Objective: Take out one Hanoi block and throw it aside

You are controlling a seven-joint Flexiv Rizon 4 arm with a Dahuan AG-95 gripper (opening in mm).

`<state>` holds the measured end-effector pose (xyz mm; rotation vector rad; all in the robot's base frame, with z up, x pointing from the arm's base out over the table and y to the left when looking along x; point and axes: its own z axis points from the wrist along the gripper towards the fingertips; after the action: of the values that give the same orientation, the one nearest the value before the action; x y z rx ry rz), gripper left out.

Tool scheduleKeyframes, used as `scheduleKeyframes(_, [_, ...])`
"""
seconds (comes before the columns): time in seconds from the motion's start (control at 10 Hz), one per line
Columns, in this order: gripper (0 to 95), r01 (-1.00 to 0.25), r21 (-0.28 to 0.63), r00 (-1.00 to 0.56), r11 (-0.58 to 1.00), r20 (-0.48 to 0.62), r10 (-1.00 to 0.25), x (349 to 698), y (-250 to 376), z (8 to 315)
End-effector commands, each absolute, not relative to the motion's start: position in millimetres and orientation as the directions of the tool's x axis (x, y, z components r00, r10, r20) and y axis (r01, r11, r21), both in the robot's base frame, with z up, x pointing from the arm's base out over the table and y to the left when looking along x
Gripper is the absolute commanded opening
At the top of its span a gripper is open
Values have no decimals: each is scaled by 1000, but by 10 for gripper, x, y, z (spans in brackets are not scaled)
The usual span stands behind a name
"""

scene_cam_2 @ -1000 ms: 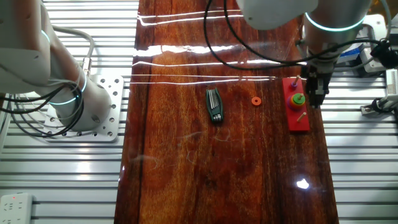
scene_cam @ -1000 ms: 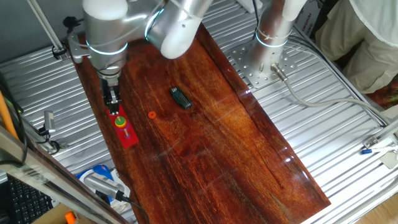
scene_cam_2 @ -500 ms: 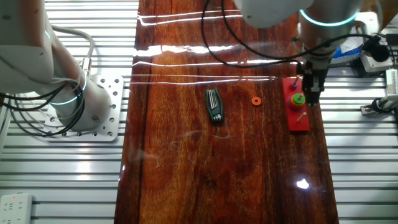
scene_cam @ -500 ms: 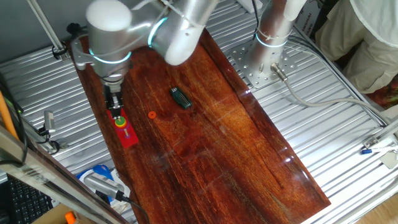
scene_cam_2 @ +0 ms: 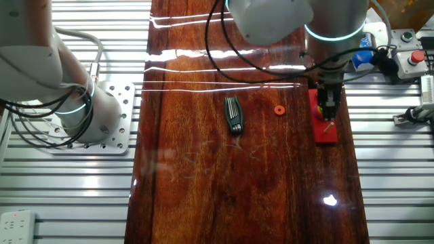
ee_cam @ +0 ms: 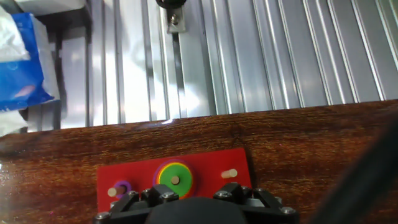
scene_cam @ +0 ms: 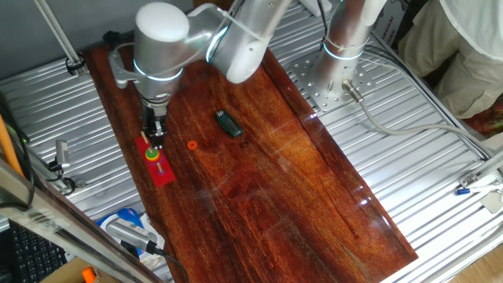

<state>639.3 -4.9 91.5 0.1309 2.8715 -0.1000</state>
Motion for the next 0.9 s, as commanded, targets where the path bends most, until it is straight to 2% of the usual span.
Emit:
scheduleKeyframes(0.1, [570, 83, -57, -959, 995, -276, 65, 6415, -37, 935])
scheduleKeyframes(0.2, [570, 83, -61, -959, 995, -277, 63, 6432, -32, 952])
scheduleKeyframes(0.3, [380, 83, -108, -965, 991, -258, 53, 6523, -22, 1061])
scheduleKeyframes(0.5, [380, 85, -129, -971, 988, -233, 53, 6568, -17, 1121])
scheduleKeyframes(0.6, [380, 83, -127, -981, 988, -182, 59, 6575, -24, 1142])
scheduleKeyframes(0.9, [380, 80, -119, -984, 990, -169, 59, 6572, -34, 1145])
